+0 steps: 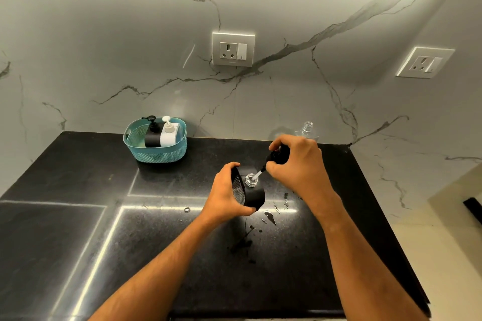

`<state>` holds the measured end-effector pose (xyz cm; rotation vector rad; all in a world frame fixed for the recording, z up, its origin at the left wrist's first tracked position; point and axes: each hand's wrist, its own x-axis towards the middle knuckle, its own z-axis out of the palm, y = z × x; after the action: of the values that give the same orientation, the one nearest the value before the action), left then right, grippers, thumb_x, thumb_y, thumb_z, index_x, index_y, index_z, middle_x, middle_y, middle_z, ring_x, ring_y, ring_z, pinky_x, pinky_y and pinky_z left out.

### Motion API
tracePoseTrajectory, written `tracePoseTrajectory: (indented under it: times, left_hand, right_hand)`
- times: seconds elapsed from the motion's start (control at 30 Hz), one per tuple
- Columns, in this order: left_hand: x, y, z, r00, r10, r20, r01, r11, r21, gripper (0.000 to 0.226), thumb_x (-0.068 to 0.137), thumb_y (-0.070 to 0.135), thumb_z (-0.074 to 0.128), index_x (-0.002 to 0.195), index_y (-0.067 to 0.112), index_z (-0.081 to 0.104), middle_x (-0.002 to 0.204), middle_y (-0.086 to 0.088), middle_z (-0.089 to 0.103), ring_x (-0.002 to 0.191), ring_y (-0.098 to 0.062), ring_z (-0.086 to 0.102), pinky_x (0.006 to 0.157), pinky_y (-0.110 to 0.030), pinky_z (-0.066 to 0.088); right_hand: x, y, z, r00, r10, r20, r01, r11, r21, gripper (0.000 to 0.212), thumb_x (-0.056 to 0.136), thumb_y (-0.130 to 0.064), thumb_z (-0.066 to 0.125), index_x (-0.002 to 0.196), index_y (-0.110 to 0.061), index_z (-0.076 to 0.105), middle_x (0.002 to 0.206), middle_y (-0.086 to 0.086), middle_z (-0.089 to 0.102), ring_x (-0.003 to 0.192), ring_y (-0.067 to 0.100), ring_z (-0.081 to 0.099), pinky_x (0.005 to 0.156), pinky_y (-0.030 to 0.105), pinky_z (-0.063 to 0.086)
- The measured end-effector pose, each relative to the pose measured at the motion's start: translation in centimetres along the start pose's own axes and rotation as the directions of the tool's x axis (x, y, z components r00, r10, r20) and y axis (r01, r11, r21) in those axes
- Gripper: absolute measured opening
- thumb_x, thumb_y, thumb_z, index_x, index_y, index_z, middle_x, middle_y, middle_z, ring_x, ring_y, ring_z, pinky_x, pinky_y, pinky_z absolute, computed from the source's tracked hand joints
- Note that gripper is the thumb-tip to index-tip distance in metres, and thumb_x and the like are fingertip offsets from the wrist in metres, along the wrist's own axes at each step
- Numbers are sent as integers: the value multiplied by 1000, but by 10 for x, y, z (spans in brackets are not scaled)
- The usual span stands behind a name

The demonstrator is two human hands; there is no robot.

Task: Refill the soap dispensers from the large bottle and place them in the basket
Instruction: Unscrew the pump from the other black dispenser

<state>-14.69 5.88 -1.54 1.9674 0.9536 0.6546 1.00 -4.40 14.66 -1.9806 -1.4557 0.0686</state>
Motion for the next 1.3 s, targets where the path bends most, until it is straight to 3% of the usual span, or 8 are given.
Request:
tracePoseTrajectory:
  times: [0.13,0.37,0.67,0.77,0.9,1.07,1.23,1.3]
  left_hand:
    - [1,-3,1,1000,-5,4,5,1000,-14,121,43,44,97,146,37,34,137,8,50,123,-24,59,100,-44,58]
    - [1,-6,0,1000,-10,11,11,999,-33,121,44,44,97,147,34,34,137,8,50,123,-20,59,102,-42,57]
    - [1,-20,-5,999,-38,21,38,999,-19,122,43,36,95,148,21,37,140,3,46,128,-16,54,111,-39,51]
    - [1,-26,-6,995,-72,67,74,997,-24,124,39,41,94,148,23,37,141,4,46,128,-16,54,112,-35,50]
    - [2,-34,-7,985,-108,138,114,993,-41,125,40,32,99,149,23,37,143,4,45,131,-15,51,111,-31,46]
    - [0,-48,-4,967,-130,220,141,989,-35,125,44,23,101,150,24,36,146,2,48,135,-15,51,109,-23,45]
    - [0,-57,-1,950,-152,271,174,983,-57,122,50,13,102,151,24,35,145,3,50,136,-14,50,110,-25,44]
    - [-1,-60,0,946,-162,281,189,979,-72,122,54,8,101,154,23,33,148,3,49,138,-12,47,109,-18,41]
  right_hand:
    - [-2,3,1,1000,8,4,-8,1000,14,27,75,-20,84,100,-17,74,88,-6,65,81,11,64,68,5,42]
    - [-3,11,-2,998,54,-26,-52,997,59,22,73,-23,86,90,-18,73,82,-6,70,75,6,67,66,10,50]
    - [-15,41,6,990,132,-43,-123,980,157,21,74,-16,83,93,-23,79,75,-16,65,69,-2,64,61,5,47]
    - [-27,67,28,982,153,-111,-142,985,99,12,73,-17,82,84,-18,79,72,-15,63,66,2,64,61,12,51]
    - [-57,114,71,947,302,-112,-306,952,-22,13,73,-23,81,79,-18,71,78,-3,63,70,15,63,67,33,55]
    - [-101,143,106,880,473,-44,-475,878,-63,18,72,-17,78,73,-15,61,73,0,62,69,25,62,67,30,40]
    - [-114,146,119,877,480,-16,-479,872,-103,22,75,-14,80,88,-14,62,84,-5,54,75,18,53,72,25,36]
    - [-116,147,123,879,476,-2,-474,875,-101,25,76,-13,81,90,-16,60,87,-5,54,79,17,55,74,23,37]
